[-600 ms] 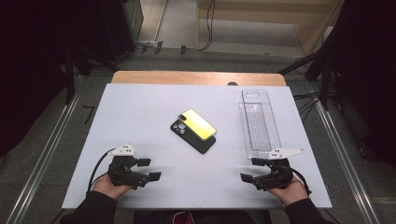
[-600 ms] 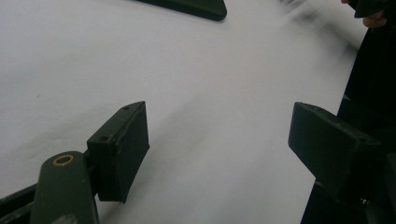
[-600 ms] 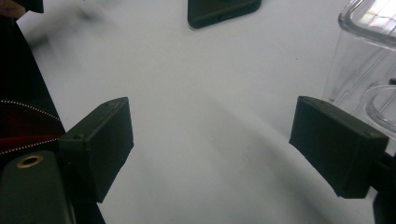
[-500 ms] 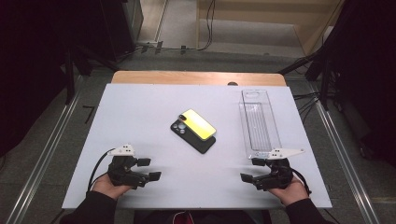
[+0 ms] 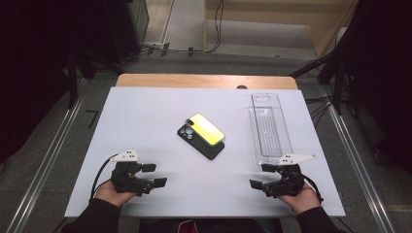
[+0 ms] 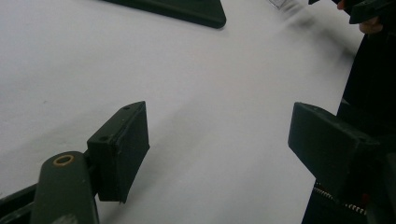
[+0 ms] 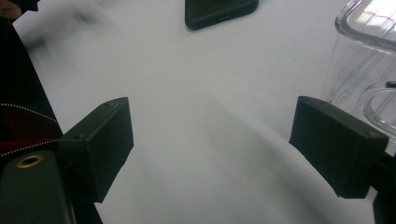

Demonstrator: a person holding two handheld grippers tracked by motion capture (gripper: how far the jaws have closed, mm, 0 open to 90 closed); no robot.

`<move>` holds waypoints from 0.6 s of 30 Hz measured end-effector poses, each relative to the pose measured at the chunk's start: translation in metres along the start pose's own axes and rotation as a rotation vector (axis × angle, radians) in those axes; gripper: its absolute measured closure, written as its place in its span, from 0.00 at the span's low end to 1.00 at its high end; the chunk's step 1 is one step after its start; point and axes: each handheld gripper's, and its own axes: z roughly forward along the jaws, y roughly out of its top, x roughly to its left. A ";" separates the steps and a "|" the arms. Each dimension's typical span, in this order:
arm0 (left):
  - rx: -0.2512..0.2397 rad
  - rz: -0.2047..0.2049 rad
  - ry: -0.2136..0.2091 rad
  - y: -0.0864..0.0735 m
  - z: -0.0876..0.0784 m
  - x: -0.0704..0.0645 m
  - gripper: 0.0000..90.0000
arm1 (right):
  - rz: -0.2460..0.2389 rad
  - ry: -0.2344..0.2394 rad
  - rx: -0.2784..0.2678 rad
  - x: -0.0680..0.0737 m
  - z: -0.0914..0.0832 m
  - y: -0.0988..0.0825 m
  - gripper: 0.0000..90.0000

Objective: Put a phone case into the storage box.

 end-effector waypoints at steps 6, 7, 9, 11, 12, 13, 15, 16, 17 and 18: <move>-0.001 -0.003 0.001 0.000 -0.001 0.001 0.23 | 0.004 0.006 0.000 0.001 0.001 0.001 0.13; 0.000 -0.002 -0.001 0.000 -0.001 0.001 0.23 | 0.004 0.006 0.000 0.001 0.001 0.001 0.13; -0.010 -0.004 0.001 0.000 -0.002 0.002 0.23 | 0.004 0.008 -0.004 0.001 0.001 0.001 0.13; -0.011 -0.008 0.006 0.000 -0.002 0.002 0.23 | 0.003 0.012 -0.005 0.001 0.000 0.001 0.13; -0.011 -0.008 0.006 0.000 -0.002 0.002 0.23 | 0.003 0.012 -0.005 0.001 0.000 0.001 0.13; -0.008 -0.008 0.009 0.000 -0.002 0.002 0.23 | 0.004 0.016 -0.011 0.000 0.000 0.001 0.13; -0.009 -0.006 0.013 0.000 -0.002 0.003 0.23 | 0.003 0.014 -0.015 0.001 -0.001 0.001 0.13; -0.009 -0.006 0.013 0.000 -0.002 0.003 0.23 | 0.003 0.014 -0.015 0.001 -0.001 0.001 0.13; -0.009 -0.008 0.010 0.000 -0.002 0.003 0.23 | 0.006 0.014 -0.018 0.000 -0.001 0.001 0.13; -0.009 -0.008 0.010 0.000 -0.002 0.003 0.23 | 0.006 0.014 -0.018 0.000 -0.001 0.001 0.13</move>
